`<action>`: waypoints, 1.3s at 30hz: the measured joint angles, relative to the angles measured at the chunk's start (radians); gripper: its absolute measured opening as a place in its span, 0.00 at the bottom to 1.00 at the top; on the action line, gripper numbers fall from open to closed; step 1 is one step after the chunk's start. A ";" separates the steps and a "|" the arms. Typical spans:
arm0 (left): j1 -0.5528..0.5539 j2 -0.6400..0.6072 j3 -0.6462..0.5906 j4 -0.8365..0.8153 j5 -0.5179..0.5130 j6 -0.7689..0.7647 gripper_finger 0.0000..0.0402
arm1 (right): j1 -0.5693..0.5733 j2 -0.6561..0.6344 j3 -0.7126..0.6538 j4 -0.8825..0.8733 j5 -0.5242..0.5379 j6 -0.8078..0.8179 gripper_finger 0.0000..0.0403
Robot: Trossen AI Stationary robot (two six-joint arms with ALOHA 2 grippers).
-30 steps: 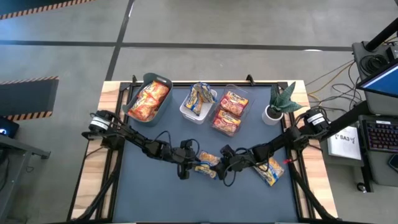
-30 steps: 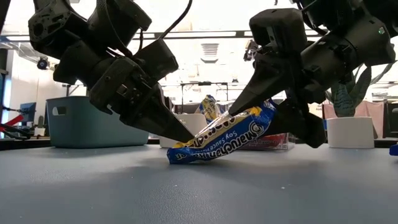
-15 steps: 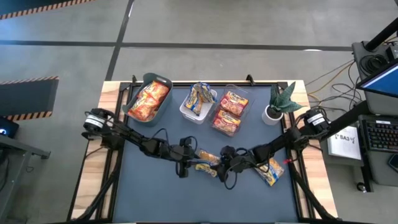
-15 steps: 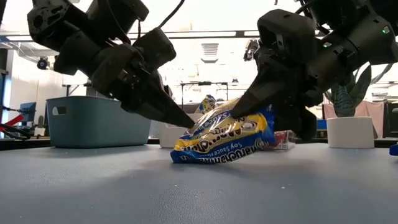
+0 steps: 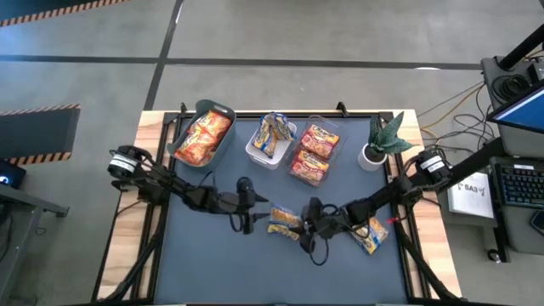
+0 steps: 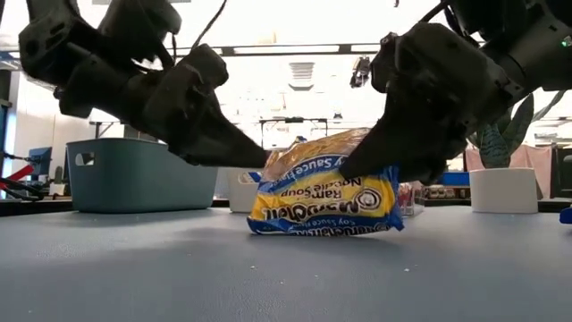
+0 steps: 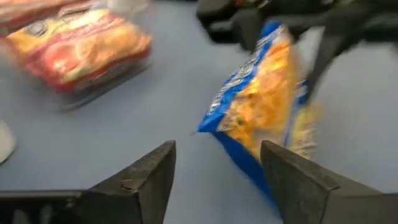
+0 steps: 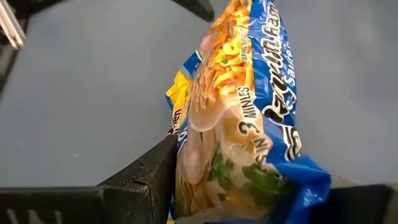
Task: Sort Maruchan noodles
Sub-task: Put the blue noodle pack into the white bin
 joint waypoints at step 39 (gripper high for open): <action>-0.001 0.284 0.015 0.493 0.230 -0.055 0.28 | 0.042 -0.006 0.053 -0.044 0.097 -0.455 0.44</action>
